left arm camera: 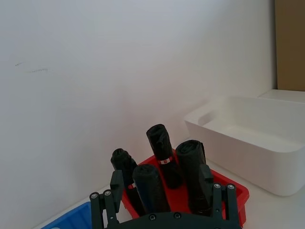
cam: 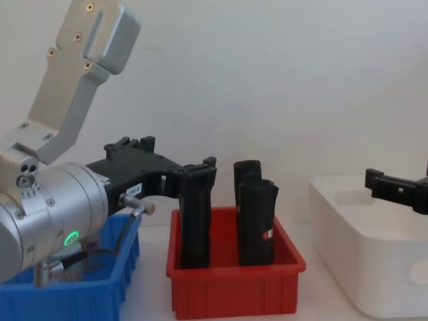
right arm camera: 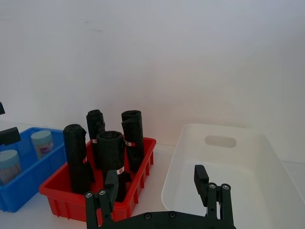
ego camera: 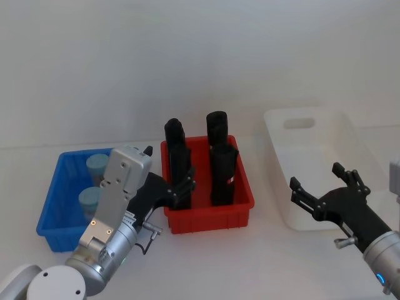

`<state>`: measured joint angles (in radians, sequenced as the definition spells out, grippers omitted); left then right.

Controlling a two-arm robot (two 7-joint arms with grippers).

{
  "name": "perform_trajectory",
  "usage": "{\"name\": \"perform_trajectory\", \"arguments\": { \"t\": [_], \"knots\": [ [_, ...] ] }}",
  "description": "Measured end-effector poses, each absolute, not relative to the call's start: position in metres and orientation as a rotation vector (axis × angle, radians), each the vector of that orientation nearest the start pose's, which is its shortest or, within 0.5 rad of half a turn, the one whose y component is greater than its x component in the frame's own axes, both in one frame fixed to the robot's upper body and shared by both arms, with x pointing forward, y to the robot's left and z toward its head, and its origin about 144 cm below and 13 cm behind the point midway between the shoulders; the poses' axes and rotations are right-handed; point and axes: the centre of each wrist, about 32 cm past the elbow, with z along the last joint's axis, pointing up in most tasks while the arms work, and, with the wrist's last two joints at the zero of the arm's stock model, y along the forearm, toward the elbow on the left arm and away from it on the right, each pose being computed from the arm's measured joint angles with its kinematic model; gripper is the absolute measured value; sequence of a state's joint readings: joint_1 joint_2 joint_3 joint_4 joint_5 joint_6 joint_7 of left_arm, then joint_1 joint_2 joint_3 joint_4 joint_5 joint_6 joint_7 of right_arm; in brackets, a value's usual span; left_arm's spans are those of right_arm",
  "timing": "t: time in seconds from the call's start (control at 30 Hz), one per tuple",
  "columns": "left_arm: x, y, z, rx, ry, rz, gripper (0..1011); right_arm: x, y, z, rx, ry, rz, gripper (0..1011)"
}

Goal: Pick the cotton swabs from the blue box and place them into the white box.

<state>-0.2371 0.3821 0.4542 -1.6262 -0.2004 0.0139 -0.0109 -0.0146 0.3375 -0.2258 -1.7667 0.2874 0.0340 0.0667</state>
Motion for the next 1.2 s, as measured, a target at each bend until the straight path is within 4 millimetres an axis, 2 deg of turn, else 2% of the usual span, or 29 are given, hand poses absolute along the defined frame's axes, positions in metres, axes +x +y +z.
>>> {"name": "perform_trajectory", "arguments": {
  "t": [1.2],
  "knots": [
    [0.492, 0.1984, 1.2044, 0.061, -0.268, 1.124, 1004, 0.4433, -0.2371, 1.1887, 0.026, -0.075, -1.23, 1002]
  ]
}}
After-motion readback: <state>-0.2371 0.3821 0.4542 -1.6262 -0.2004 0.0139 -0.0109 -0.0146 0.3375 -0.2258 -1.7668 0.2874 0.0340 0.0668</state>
